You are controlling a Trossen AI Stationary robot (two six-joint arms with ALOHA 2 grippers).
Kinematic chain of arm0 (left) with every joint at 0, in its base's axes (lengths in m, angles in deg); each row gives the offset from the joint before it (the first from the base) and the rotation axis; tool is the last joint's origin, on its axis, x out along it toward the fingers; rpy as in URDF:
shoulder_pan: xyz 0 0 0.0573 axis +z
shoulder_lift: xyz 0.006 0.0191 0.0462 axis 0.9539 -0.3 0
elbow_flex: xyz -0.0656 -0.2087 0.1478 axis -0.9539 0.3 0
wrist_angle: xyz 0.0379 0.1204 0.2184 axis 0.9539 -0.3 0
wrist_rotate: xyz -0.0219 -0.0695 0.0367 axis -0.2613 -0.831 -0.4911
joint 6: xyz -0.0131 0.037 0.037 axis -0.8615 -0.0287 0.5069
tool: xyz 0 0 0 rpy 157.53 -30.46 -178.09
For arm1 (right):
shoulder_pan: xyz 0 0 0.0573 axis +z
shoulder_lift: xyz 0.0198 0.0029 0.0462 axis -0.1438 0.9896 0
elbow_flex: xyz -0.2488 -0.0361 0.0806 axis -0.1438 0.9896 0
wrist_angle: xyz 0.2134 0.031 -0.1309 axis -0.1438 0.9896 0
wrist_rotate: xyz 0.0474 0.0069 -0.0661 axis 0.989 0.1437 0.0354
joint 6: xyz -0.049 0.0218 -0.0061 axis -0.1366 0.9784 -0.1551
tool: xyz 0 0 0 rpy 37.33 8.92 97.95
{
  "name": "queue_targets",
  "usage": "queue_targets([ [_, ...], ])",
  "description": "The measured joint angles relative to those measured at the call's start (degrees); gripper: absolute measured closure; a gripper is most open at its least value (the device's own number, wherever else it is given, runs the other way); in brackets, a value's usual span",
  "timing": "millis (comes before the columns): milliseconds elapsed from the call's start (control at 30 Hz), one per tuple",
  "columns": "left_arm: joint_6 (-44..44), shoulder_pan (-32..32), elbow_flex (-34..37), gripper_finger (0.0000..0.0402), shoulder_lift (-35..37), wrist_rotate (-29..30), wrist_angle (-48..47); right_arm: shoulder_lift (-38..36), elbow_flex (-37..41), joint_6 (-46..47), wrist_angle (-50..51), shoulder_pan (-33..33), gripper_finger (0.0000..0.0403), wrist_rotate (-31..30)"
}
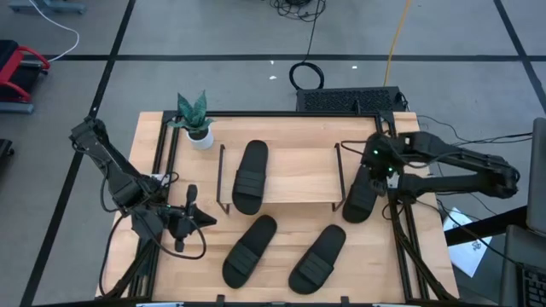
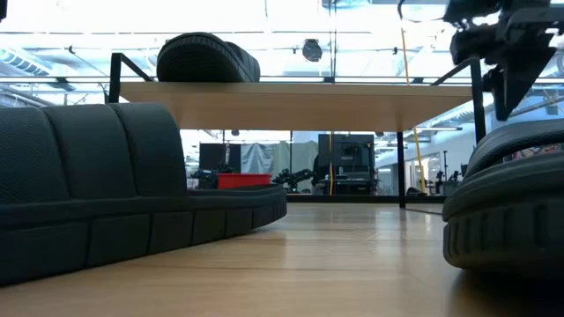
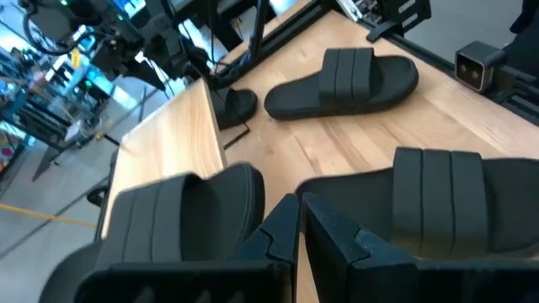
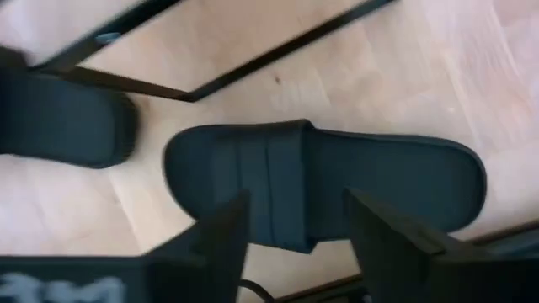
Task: Pick and place slides into the shelf
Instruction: Put the black slipper on the shelf
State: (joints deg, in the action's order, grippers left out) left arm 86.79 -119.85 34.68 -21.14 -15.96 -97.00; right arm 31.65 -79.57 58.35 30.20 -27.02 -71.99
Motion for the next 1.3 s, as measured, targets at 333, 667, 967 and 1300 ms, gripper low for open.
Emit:
queue_targets([
  [333, -2.1, 0.0, 0.0, 0.0376, 0.0, -2.9, -2.3, 6.2, 5.3, -5.6, 0.5, -8.2, 0.0168, 4.7],
  [667, -2.1, 0.0, 0.0, 0.0376, 0.0, -3.9, -4.0, 8.2, 6.3, -8.6, -1.7, -13.4, 0.0169, 10.7],
  [967, -2.3, 0.0, 0.0, 0.0376, 0.0, -5.6, -4.9, 15.3, 6.4, -8.8, -1.7, -13.9, 0.0169, 12.1],
  [1300, -3.4, 0.0, 0.0, 0.0376, 0.0, -5.6, -5.2, 16.4, 7.0, -9.0, -3.8, -13.8, 0.0169, 13.0],
])
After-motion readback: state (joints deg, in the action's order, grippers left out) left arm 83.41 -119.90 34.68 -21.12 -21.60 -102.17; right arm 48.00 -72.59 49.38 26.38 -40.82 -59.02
